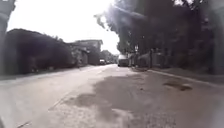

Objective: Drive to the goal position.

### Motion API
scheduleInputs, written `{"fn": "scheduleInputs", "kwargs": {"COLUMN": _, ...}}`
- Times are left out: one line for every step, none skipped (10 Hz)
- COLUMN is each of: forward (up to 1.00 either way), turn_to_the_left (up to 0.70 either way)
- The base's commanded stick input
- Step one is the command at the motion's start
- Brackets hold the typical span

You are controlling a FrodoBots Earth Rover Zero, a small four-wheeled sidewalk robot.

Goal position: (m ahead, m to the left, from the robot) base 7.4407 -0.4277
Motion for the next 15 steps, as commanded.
{"fn": "scheduleInputs", "kwargs": {"forward": 1.0, "turn_to_the_left": 0.0}}
{"fn": "scheduleInputs", "kwargs": {"forward": 1.0, "turn_to_the_left": 0.0}}
{"fn": "scheduleInputs", "kwargs": {"forward": 1.0, "turn_to_the_left": 0.0}}
{"fn": "scheduleInputs", "kwargs": {"forward": 1.0, "turn_to_the_left": 0.0}}
{"fn": "scheduleInputs", "kwargs": {"forward": 1.0, "turn_to_the_left": 0.0}}
{"fn": "scheduleInputs", "kwargs": {"forward": 1.0, "turn_to_the_left": 0.0}}
{"fn": "scheduleInputs", "kwargs": {"forward": 1.0, "turn_to_the_left": 0.0}}
{"fn": "scheduleInputs", "kwargs": {"forward": 1.0, "turn_to_the_left": 0.0}}
{"fn": "scheduleInputs", "kwargs": {"forward": 1.0, "turn_to_the_left": 0.0}}
{"fn": "scheduleInputs", "kwargs": {"forward": 1.0, "turn_to_the_left": 0.0}}
{"fn": "scheduleInputs", "kwargs": {"forward": 1.0, "turn_to_the_left": 0.0}}
{"fn": "scheduleInputs", "kwargs": {"forward": 1.0, "turn_to_the_left": 0.0}}
{"fn": "scheduleInputs", "kwargs": {"forward": 1.0, "turn_to_the_left": 0.0}}
{"fn": "scheduleInputs", "kwargs": {"forward": 1.0, "turn_to_the_left": 0.0}}
{"fn": "scheduleInputs", "kwargs": {"forward": 1.0, "turn_to_the_left": 0.0}}
